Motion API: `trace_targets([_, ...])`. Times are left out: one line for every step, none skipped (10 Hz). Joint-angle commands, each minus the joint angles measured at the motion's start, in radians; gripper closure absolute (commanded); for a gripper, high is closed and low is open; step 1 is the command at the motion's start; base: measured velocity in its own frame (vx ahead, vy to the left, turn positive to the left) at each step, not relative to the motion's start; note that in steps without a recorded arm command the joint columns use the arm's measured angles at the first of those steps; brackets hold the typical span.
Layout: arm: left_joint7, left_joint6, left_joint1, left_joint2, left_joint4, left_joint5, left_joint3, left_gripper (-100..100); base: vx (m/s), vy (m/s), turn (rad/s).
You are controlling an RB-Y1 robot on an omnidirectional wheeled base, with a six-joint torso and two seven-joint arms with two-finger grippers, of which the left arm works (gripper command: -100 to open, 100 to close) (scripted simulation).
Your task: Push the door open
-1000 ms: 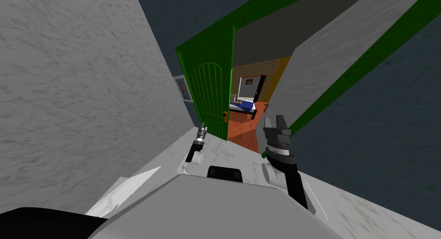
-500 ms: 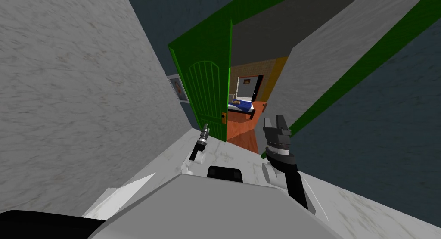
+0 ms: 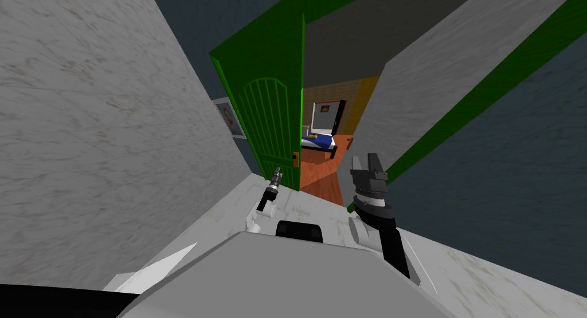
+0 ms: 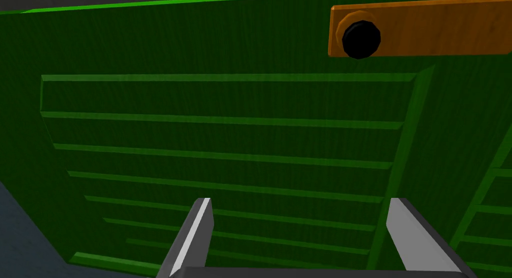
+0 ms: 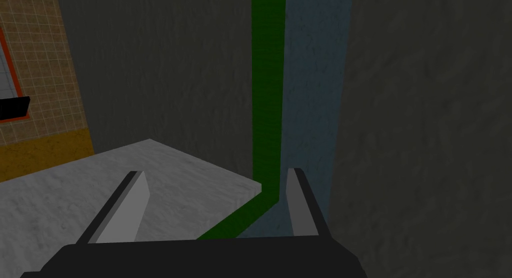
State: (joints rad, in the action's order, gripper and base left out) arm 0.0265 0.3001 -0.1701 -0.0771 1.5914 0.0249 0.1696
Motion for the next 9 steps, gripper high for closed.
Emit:
trace_targets([0.004, -0.008, 0.021, -0.003, -0.043, -0.001, 0.013, -100, 0.132, 0.009, -0.112])
trace_targets([0.005, -0.010, 0.029, -0.003, -0.061, -0.002, 0.018, -100, 0.143, 0.019, -0.085])
trace_targets([0.006, -0.011, 0.038, -0.003, -0.079, -0.003, 0.023, -100, 0.122, 0.025, -0.060])
trace_targets([0.007, -0.013, 0.046, -0.003, -0.094, -0.003, 0.027, -100, 0.097, 0.015, -0.050])
trace_targets([0.009, -0.016, 0.060, -0.002, -0.125, -0.004, 0.035, -100, 0.124, 0.021, -0.083])
trace_targets([0.010, -0.017, 0.067, -0.002, -0.139, -0.005, 0.039, -100, 0.132, 0.023, -0.070])
trace_targets([0.011, -0.018, 0.073, -0.001, -0.151, -0.005, 0.042, -100, 0.112, 0.018, -0.040])
trace_targets([0.012, -0.020, 0.079, -0.001, -0.163, -0.006, 0.045, -100, 0.106, 0.016, -0.038])
trace_targets([0.013, -0.022, 0.089, 0.000, -0.185, -0.006, 0.051, -100, 0.118, 0.020, -0.060])
